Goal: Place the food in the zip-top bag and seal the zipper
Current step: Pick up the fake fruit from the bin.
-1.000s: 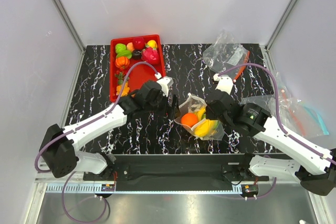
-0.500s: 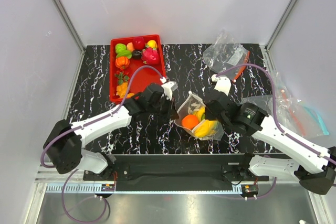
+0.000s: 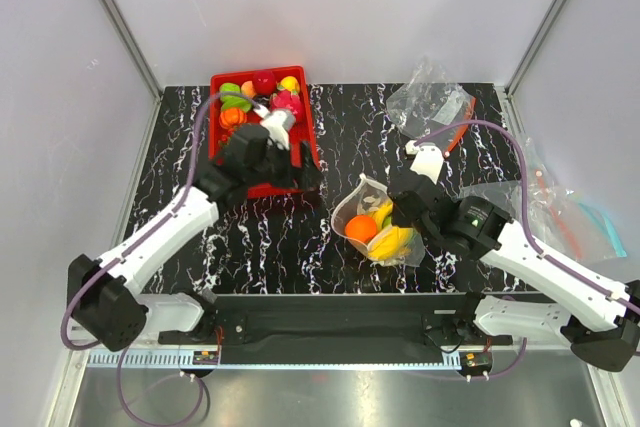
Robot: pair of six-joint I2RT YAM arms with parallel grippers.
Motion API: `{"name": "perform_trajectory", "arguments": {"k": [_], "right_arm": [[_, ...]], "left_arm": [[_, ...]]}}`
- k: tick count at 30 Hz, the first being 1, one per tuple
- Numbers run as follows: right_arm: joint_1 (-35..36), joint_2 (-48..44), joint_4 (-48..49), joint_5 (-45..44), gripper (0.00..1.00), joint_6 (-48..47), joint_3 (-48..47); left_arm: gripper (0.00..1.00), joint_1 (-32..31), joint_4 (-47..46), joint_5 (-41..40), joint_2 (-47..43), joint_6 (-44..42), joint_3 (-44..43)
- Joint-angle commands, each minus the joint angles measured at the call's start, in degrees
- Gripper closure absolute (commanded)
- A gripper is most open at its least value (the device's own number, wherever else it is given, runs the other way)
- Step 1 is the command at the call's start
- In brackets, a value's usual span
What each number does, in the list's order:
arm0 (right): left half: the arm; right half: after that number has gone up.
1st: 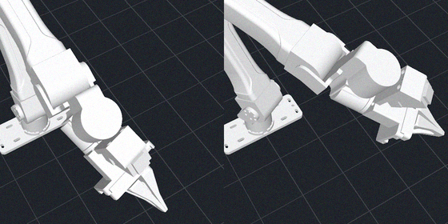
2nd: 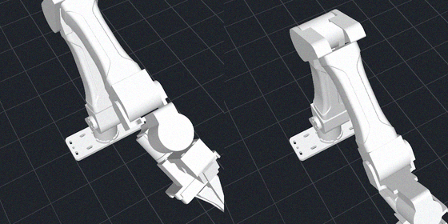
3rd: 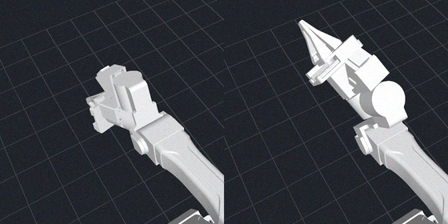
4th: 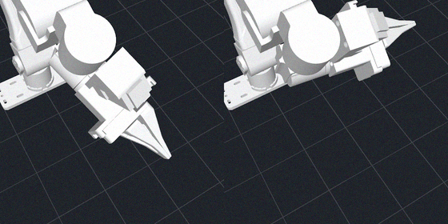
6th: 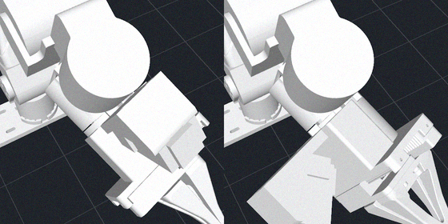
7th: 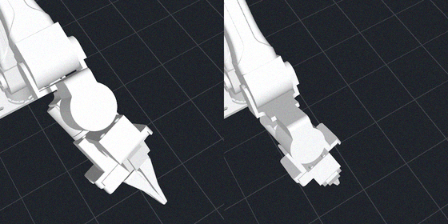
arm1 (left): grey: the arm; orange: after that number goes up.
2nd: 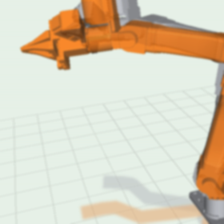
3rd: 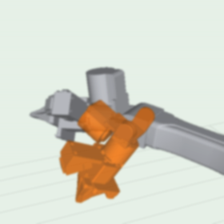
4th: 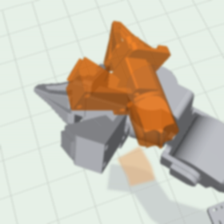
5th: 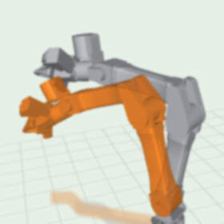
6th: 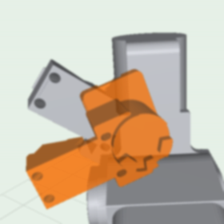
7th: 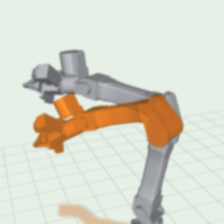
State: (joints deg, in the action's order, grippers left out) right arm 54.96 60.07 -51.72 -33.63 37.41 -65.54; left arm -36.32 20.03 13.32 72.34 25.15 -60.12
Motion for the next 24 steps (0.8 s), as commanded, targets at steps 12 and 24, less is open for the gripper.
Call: {"name": "perform_trajectory", "arguments": {"k": [12, 24], "right_arm": [[-0.1, 2.4, 1.4, -4.4, 1.0, -3.5, -6.0], [-0.2, 3.0, 6.7, -4.5, 1.0, -5.9, -6.1]], "left_arm": [[0.01, 24.8, 12.9, -28.5, 22.7, -9.1, -28.1], [0.06, 28.5, 17.1, -28.4, 43.4, -12.8, -42.7]]}}
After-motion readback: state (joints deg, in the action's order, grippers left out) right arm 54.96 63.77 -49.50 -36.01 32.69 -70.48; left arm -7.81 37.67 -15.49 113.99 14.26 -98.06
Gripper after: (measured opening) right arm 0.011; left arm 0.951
